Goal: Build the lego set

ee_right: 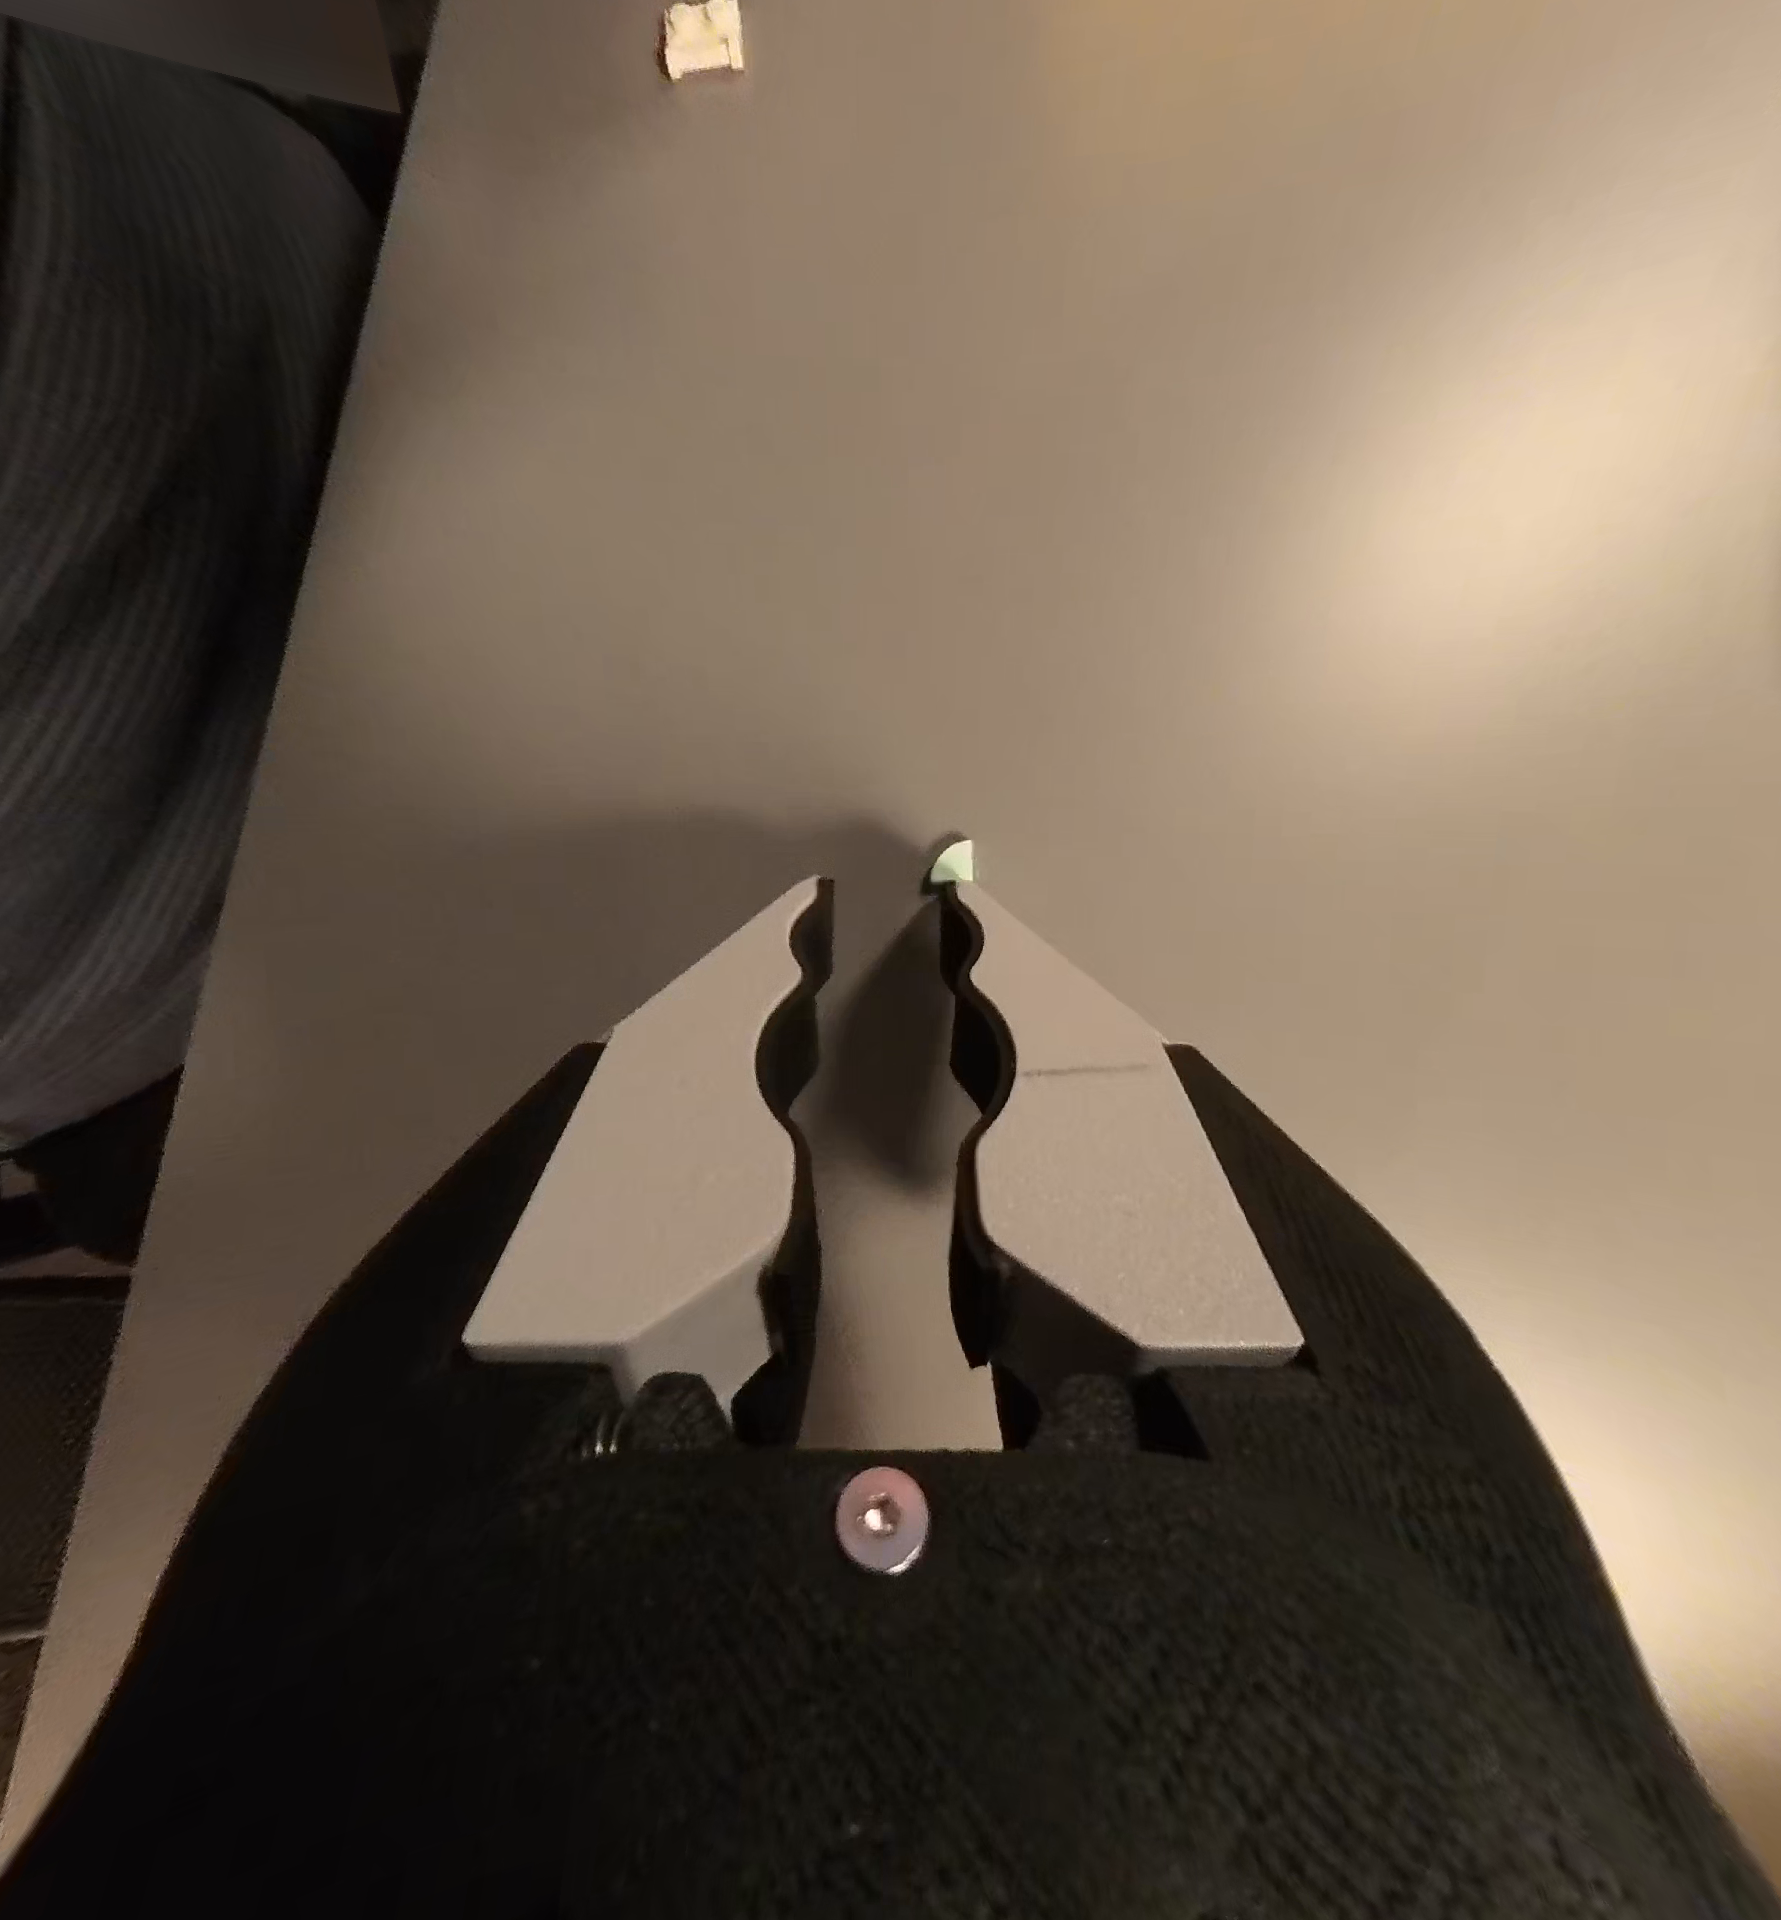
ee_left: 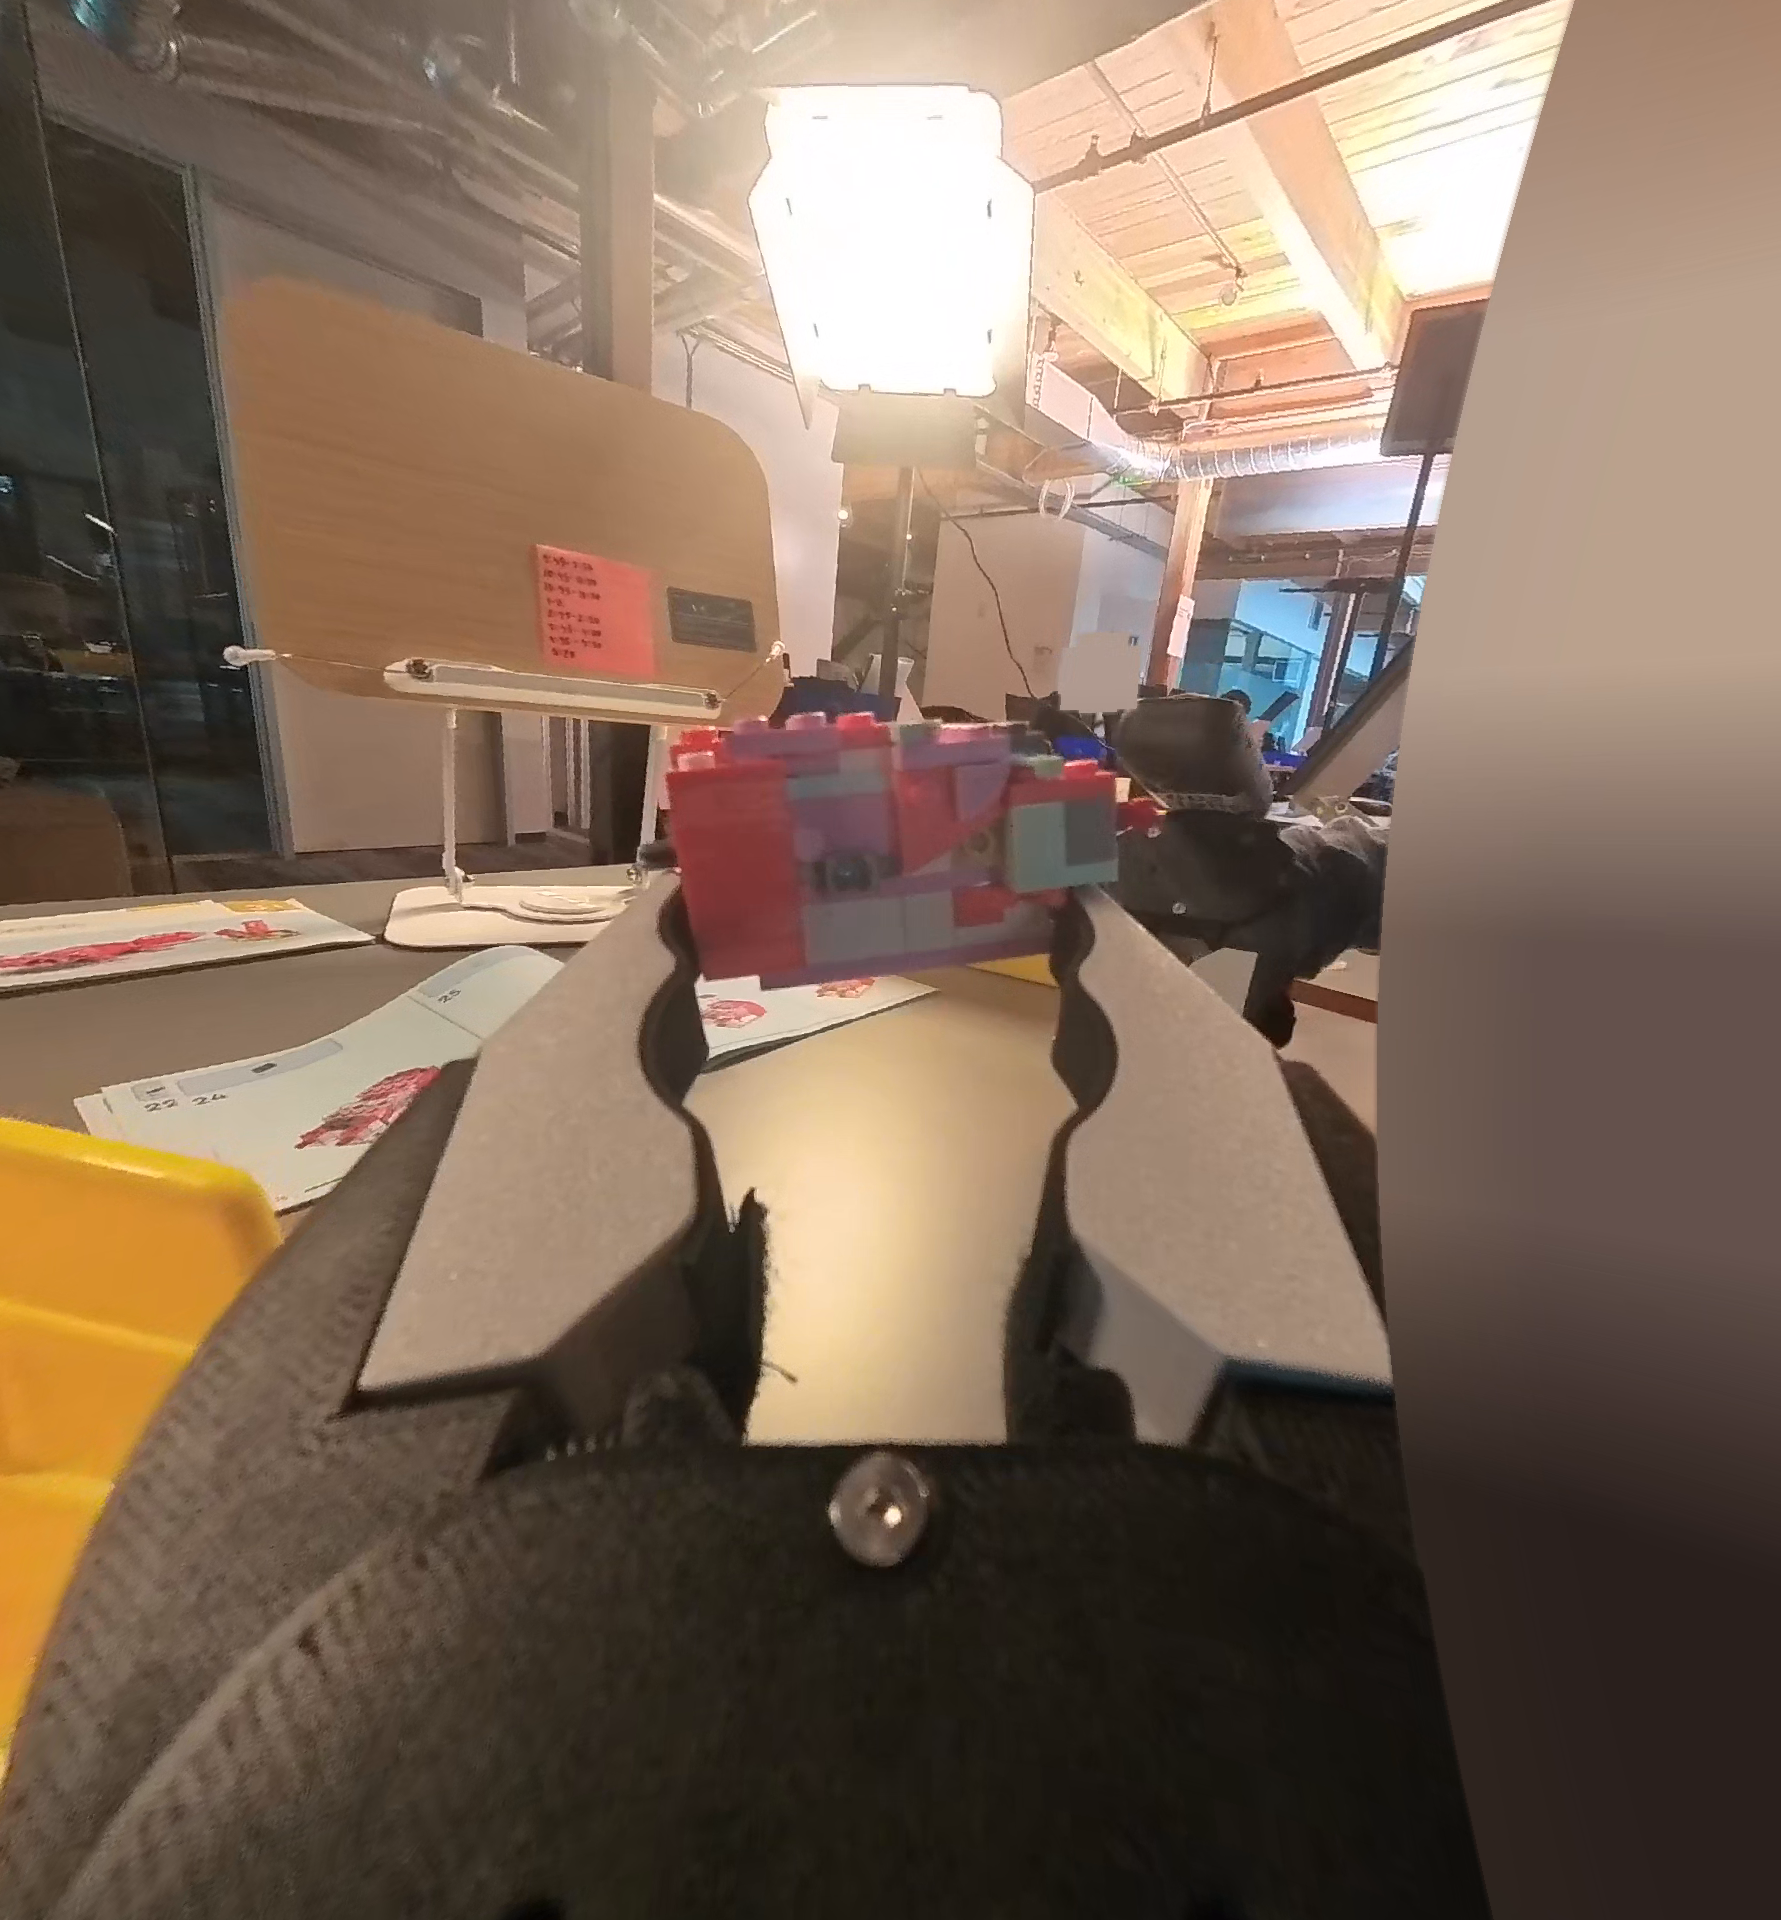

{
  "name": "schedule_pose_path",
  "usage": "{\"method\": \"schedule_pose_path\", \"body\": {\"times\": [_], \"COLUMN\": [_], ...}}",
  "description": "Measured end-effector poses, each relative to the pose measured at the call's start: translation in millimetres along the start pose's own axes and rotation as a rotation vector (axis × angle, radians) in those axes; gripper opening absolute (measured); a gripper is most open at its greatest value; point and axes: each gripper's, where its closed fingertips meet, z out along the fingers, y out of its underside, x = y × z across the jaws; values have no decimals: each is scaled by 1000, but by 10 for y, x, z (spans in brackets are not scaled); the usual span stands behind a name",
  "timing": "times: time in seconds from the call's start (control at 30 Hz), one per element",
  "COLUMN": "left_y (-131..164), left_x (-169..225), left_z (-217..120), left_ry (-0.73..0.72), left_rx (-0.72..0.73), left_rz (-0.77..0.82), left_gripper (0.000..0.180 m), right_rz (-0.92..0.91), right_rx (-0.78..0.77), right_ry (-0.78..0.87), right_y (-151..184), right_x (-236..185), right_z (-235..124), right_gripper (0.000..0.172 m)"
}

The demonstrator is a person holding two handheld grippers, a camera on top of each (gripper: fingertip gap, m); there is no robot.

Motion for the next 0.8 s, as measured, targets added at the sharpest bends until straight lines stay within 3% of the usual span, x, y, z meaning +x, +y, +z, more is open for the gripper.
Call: {"method": "schedule_pose_path", "body": {"times": [0.27, 0.43, 0.6, 0.8], "left_y": [9, 9, 8, 14], "left_x": [15, 17, 19, 22], "left_z": [14, 14, 16, 20], "left_ry": [8, 12, 14, 16], "left_rx": [-5, -4, -3, -3], "left_rz": [-4, -9, -10, -12], "left_gripper": [67, 67, 66, 67], "right_rz": [-16, -5, 161, 214], "right_rx": [-24, -36, 88, 164], "right_ry": [123, 296, 207, 280], "right_y": [-21, 9, -67, -94], "right_x": [224, 479, 323, 309], "right_z": [6, -60, -48, -15], "right_gripper": [14, 11, 13, 15]}}
